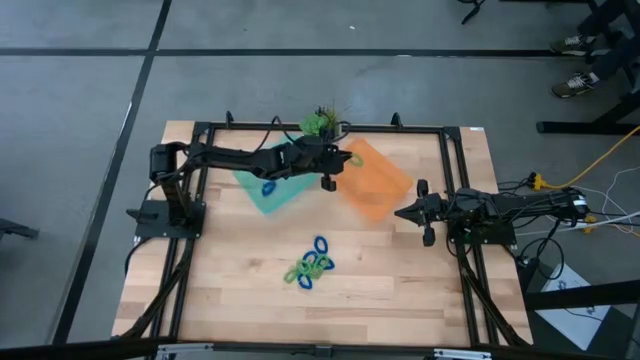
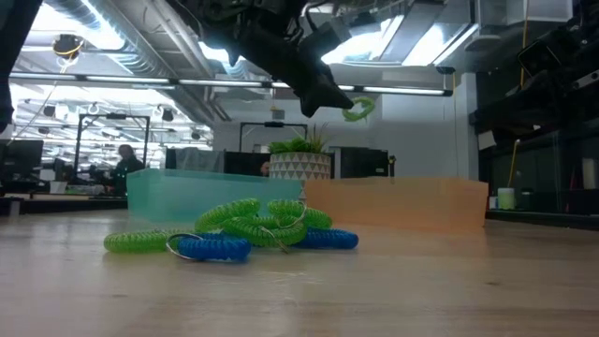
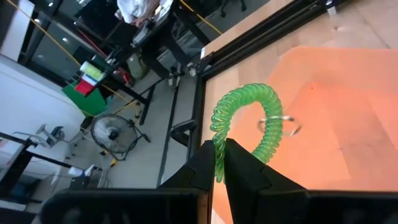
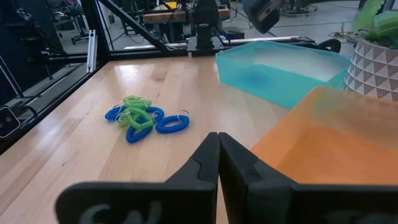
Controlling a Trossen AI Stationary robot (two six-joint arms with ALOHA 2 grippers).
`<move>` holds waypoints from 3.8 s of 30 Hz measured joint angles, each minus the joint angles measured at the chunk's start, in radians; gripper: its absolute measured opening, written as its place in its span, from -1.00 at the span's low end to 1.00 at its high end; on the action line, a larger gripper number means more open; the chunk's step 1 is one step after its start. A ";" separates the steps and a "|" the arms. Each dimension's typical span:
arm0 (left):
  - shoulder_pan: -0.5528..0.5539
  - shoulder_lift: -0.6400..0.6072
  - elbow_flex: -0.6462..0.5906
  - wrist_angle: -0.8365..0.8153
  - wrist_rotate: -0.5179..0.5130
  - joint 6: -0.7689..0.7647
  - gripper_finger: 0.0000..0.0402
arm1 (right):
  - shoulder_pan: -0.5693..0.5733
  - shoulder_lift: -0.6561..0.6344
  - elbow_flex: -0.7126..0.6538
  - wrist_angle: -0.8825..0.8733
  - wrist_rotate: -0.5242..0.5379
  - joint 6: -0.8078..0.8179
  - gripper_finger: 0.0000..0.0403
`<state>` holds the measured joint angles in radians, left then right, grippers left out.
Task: Sort spring keychains
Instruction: Put the green spring keychain into the orange bin
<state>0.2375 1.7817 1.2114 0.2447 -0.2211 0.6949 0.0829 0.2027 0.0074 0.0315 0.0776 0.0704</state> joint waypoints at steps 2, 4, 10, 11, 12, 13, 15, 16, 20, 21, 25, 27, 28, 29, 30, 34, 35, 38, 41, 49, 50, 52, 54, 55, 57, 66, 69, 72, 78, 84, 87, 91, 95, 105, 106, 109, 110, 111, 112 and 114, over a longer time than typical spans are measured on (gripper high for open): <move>0.002 0.000 0.000 0.008 0.002 0.000 -0.89 | 0.000 0.000 0.000 0.000 0.000 0.000 -0.96; 0.002 0.004 0.000 0.018 0.015 0.000 -0.89 | 0.000 0.000 0.000 0.000 0.000 0.000 -0.96; -0.012 0.060 0.000 0.041 0.011 0.048 -0.89 | 0.000 0.000 0.000 0.000 0.000 0.000 -0.96; -0.014 0.074 0.000 0.055 -0.002 0.069 -0.89 | 0.000 0.000 0.000 0.000 0.000 0.000 -0.96; -0.015 0.087 0.000 0.066 -0.019 0.086 -0.89 | 0.000 0.000 0.000 0.000 0.000 0.000 -0.96; -0.015 0.099 0.000 0.080 -0.036 0.099 -0.89 | 0.000 0.000 0.000 0.000 0.000 0.000 -0.96; -0.015 0.123 0.000 0.112 -0.056 0.112 -0.89 | 0.000 0.000 0.000 0.000 0.000 0.000 -0.96; -0.015 0.134 0.000 0.117 -0.056 0.113 -0.89 | 0.000 0.000 0.000 0.000 0.000 0.000 -0.96; -0.013 0.170 0.000 0.144 -0.057 0.145 -0.89 | 0.000 0.000 0.000 0.000 0.000 0.000 -0.96; -0.013 0.180 0.000 0.149 -0.057 0.155 -0.89 | 0.000 0.000 0.000 0.000 0.000 0.000 -0.96; -0.013 0.208 0.000 0.146 -0.086 0.191 -0.89 | 0.000 0.000 0.000 0.000 0.000 0.000 -0.96; -0.013 0.218 0.000 0.148 -0.096 0.207 -0.89 | 0.000 0.000 0.000 0.000 0.000 0.000 -0.96; -0.013 0.222 0.000 0.145 -0.097 0.218 -0.89 | 0.000 0.000 0.000 0.000 0.000 0.000 -0.96; -0.013 0.225 0.000 0.143 -0.099 0.228 -0.89 | 0.000 0.000 0.000 0.000 0.000 0.000 -0.96; -0.013 0.227 0.000 0.143 -0.099 0.238 -0.89 | 0.000 0.000 0.000 0.000 0.000 0.000 -0.96; -0.015 0.227 0.000 0.149 -0.099 0.252 -0.86 | 0.000 0.000 0.000 0.000 0.000 0.000 -0.96; -0.015 0.227 0.000 0.149 -0.099 0.252 -0.84 | 0.000 0.000 0.000 0.000 0.000 0.000 -0.96; -0.015 0.227 0.000 0.149 -0.100 0.252 -0.77 | 0.000 0.000 0.000 0.000 0.000 0.000 -0.96; -0.015 0.227 0.000 0.149 -0.100 0.252 -0.70 | 0.000 0.000 0.000 0.000 0.000 0.000 -0.96; -0.019 0.227 0.000 0.148 -0.101 0.251 -0.53 | 0.000 0.000 0.000 0.000 0.000 0.000 -0.96; -0.021 0.227 0.000 0.148 -0.102 0.251 -0.52 | 0.000 0.000 0.000 0.000 0.000 0.000 -0.96; -0.026 0.227 0.000 0.149 -0.102 0.249 -0.50 | 0.000 0.000 0.000 0.000 0.000 0.000 -0.96; -0.029 0.227 0.000 0.148 -0.102 0.233 -0.48 | 0.000 0.000 0.000 0.000 0.000 0.000 -0.96; -0.030 0.227 0.000 0.148 -0.102 0.224 -0.47 | 0.000 0.000 0.000 0.000 0.000 0.000 -0.96; -0.030 0.227 0.000 0.147 -0.101 0.206 -0.44 | 0.000 0.000 0.000 0.000 0.000 0.000 -0.96; -0.028 0.227 0.080 -0.108 -0.066 0.092 -0.33 | 0.000 0.000 0.000 0.000 0.000 0.000 -0.96; -0.024 0.227 0.128 -0.193 -0.034 0.052 -0.30 | 0.000 0.000 0.000 0.000 0.000 0.000 -0.96; -0.026 0.227 0.167 -0.234 -0.030 0.039 -0.30 | 0.000 0.000 0.000 0.000 0.000 0.000 -0.96; -0.033 0.227 0.254 -0.419 0.041 0.004 -0.30 | 0.000 0.000 0.000 0.000 0.000 0.000 -0.96; -0.033 0.226 0.293 -0.499 0.058 -0.030 -0.30 | 0.000 0.000 0.000 0.000 0.000 0.000 -0.96; -0.043 0.226 0.299 -0.555 0.085 -0.046 -0.30 | 0.000 0.000 0.000 0.000 0.000 0.000 -0.96; -0.076 0.226 0.299 -0.620 0.087 -0.023 -0.30 | 0.000 0.000 0.000 0.000 0.000 0.000 -0.96; -0.120 0.223 0.299 -0.670 0.083 0.006 -0.30 | 0.000 0.000 0.000 0.000 0.000 0.000 -0.96; -0.215 0.163 0.300 -0.755 0.084 -0.026 -0.32 | 0.000 0.000 0.000 0.000 0.000 0.000 -0.96; -0.225 0.154 0.299 -0.791 0.090 -0.033 -0.32 | 0.000 0.000 0.000 0.000 -0.001 0.000 -0.96; -0.252 0.136 0.300 -0.860 0.131 -0.061 -0.32 | 0.000 0.000 0.000 0.000 -0.001 0.000 -0.96; -0.262 0.130 0.300 -0.897 0.154 -0.068 -0.32 | 0.000 0.000 0.000 0.000 -0.001 0.000 -0.96; -0.271 0.127 0.299 -0.928 0.183 -0.075 -0.32 | 0.000 0.000 0.000 0.000 -0.002 0.000 -0.96; -0.279 0.124 0.299 -0.954 0.211 -0.081 -0.33 | 0.000 0.000 0.000 0.000 -0.002 0.000 -0.96; -0.297 0.118 0.299 -1.007 0.271 -0.094 -0.33 | 0.000 0.000 0.000 0.000 -0.001 0.000 -0.96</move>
<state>-0.0596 1.8997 1.5108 -0.7626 0.0495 0.6010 0.0830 0.2028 0.0074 0.0315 0.0763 0.0705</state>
